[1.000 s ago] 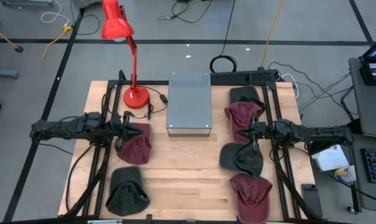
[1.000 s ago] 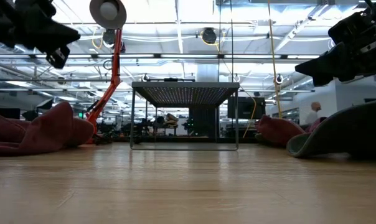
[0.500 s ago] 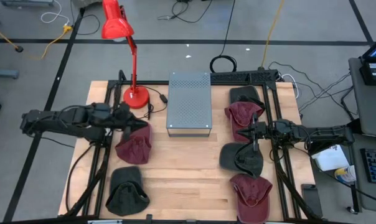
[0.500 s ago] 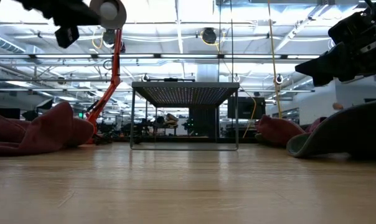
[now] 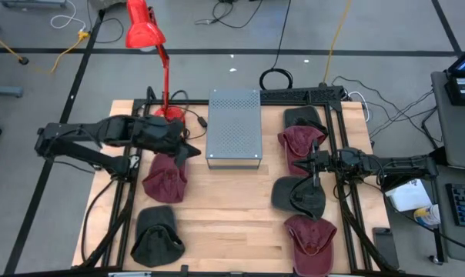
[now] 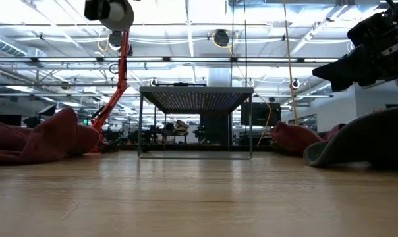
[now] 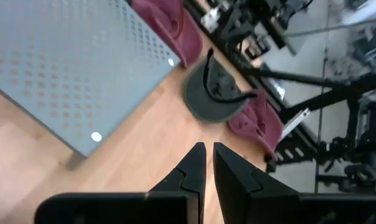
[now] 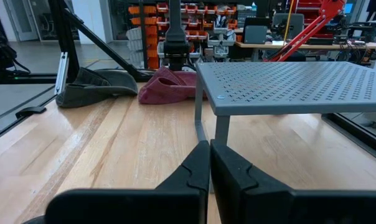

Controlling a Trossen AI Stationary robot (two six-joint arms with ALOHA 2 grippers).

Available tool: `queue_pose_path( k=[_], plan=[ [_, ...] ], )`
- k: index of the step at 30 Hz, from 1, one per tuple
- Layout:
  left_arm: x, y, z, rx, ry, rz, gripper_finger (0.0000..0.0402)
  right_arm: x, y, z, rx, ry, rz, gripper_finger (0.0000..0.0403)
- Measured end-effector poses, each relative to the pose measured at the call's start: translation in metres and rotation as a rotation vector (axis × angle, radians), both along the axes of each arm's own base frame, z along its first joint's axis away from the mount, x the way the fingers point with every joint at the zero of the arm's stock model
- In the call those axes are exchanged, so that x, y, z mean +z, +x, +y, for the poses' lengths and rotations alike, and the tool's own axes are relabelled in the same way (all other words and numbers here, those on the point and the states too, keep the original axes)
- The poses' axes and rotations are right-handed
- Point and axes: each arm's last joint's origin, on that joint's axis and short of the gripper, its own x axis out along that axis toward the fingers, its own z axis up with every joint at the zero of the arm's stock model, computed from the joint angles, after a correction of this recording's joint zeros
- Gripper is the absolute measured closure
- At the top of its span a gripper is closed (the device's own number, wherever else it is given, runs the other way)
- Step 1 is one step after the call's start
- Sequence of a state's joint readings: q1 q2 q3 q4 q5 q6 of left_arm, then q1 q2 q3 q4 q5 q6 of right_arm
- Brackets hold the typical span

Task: Pick & Place hat
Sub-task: Put the left red cap on the shelf

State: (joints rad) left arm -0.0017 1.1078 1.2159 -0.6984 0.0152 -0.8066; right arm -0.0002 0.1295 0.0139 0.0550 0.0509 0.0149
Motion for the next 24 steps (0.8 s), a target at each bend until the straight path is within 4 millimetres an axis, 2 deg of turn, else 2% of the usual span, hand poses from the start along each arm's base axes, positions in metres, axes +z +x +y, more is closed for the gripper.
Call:
queue_pose_path(
  k=[4, 9, 16, 24],
  plan=[
    [0.013, 0.016, -0.002, -0.029, -0.04, 0.09, 0.0369, 0.0, 0.0, 0.0, 0.0, 0.0, 0.0, 0.0394],
    [0.015, 0.025, -0.002, 0.002, -0.115, 0.213, 0.0369, 0.0, 0.0, 0.0, 0.0, 0.0, 0.0, 0.0394],
    [0.005, 0.014, -0.002, 0.104, -0.19, 0.391, 0.0369, 0.0, 0.0, 0.0, 0.0, 0.0, 0.0, 0.0394],
    [-0.004, -0.002, 0.0, 0.104, -0.095, 0.574, 0.0369, 0.0, 0.0, 0.0, 0.0, 0.0, 0.001, 0.0394]
  ],
)
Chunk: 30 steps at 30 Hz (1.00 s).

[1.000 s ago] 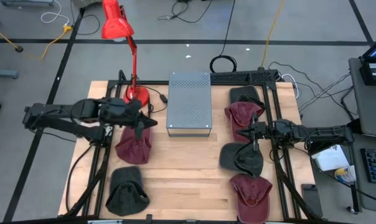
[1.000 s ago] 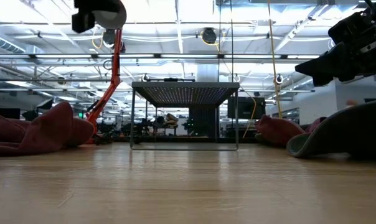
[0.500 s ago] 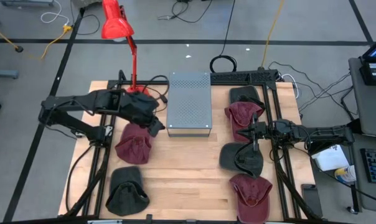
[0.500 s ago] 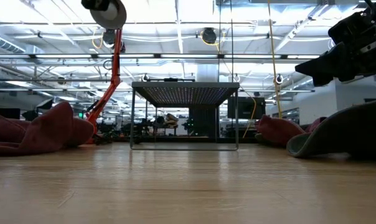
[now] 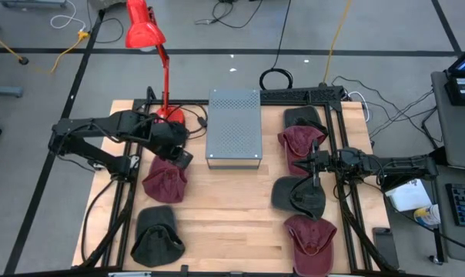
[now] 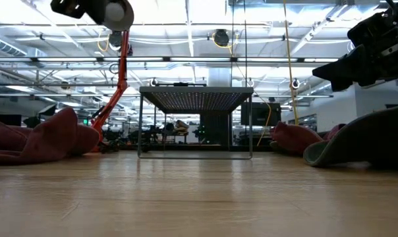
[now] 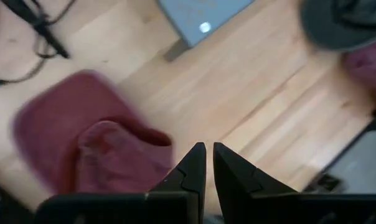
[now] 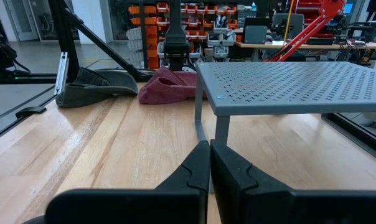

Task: Pick & Place hat
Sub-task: Put the left red cap on the shelf

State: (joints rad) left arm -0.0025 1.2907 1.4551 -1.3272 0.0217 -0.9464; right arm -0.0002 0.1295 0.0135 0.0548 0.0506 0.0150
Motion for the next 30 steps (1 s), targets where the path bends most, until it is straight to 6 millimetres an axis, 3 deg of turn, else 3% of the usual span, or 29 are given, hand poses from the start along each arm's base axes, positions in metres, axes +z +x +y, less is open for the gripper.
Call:
queue_pose_path(
  k=[10, 21, 30],
  plan=[
    [-0.006, -0.018, 0.008, 0.057, -0.011, 0.19, 0.0359, 0.0, 0.0, 0.0, 0.0, 0.0, 0.0, 0.0394],
    [-0.014, -0.027, 0.028, 0.154, -0.076, 0.269, 0.0215, 0.0, 0.0, 0.0, 0.0, 0.0, 0.0, 0.0394],
    [-0.046, -0.033, 0.046, 0.217, -0.079, 0.395, 0.0182, 0.0, 0.0, 0.0, 0.0, 0.0, -0.001, 0.0394]
  ],
)
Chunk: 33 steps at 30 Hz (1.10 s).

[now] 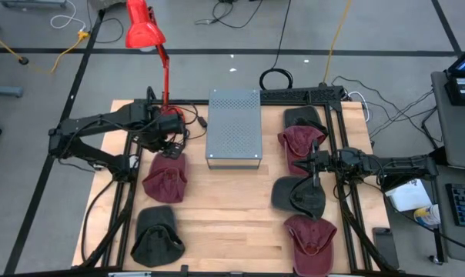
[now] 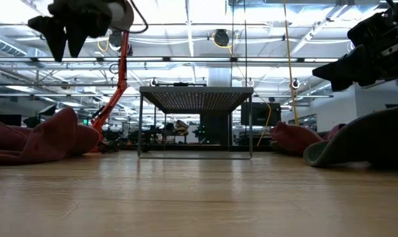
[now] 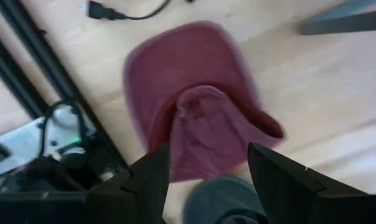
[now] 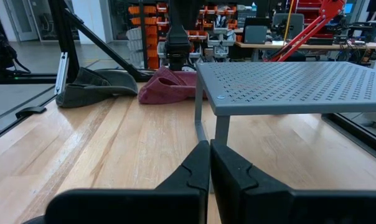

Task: Pick & Place hat
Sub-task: Put the left red cap on the shelf

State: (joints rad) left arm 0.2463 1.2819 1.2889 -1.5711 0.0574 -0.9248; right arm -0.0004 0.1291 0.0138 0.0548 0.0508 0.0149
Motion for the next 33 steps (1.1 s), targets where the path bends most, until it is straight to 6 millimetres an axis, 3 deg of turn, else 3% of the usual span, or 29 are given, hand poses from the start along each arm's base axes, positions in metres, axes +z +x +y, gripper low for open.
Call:
queue_pose_path(
  k=[15, 33],
  plan=[
    [-0.052, -0.024, 0.03, 0.058, -0.05, 0.198, 0.019, 0.0, 0.0, 0.0, 0.0, 0.0, 0.0, 0.0394],
    [-0.108, -0.042, 0.05, 0.12, -0.172, 0.148, 0.019, 0.0, 0.0, 0.0, 0.0, 0.0, 0.0, 0.0394]
  ],
)
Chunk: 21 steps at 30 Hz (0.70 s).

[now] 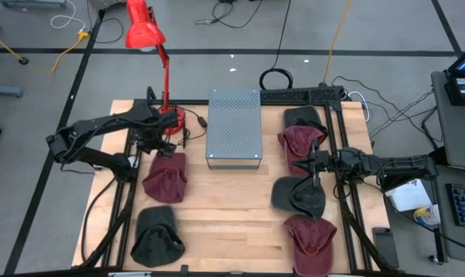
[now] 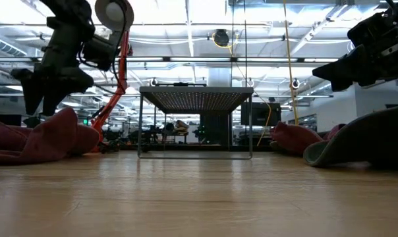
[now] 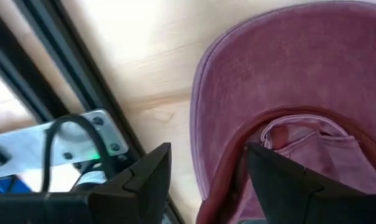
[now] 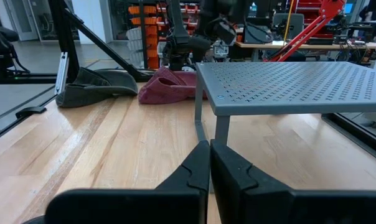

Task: Pick & Place hat
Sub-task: Put the left red cap on the shelf

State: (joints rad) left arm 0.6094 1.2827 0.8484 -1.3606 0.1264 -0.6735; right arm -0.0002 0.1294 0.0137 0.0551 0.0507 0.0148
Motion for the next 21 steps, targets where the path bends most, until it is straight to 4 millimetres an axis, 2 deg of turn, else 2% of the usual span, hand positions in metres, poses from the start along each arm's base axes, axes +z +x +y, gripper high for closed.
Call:
queue_pose_path(
  k=[15, 21],
  plan=[
    [-0.037, -0.007, 0.005, 0.083, -0.057, -0.028, 0.019, 0.0, 0.0, 0.0, 0.0, 0.0, 0.0, 0.0394],
    [-0.039, -0.006, 0.009, 0.083, -0.055, -0.071, 0.019, 0.0, 0.0, 0.0, 0.0, 0.0, 0.0, 0.0394]
  ],
)
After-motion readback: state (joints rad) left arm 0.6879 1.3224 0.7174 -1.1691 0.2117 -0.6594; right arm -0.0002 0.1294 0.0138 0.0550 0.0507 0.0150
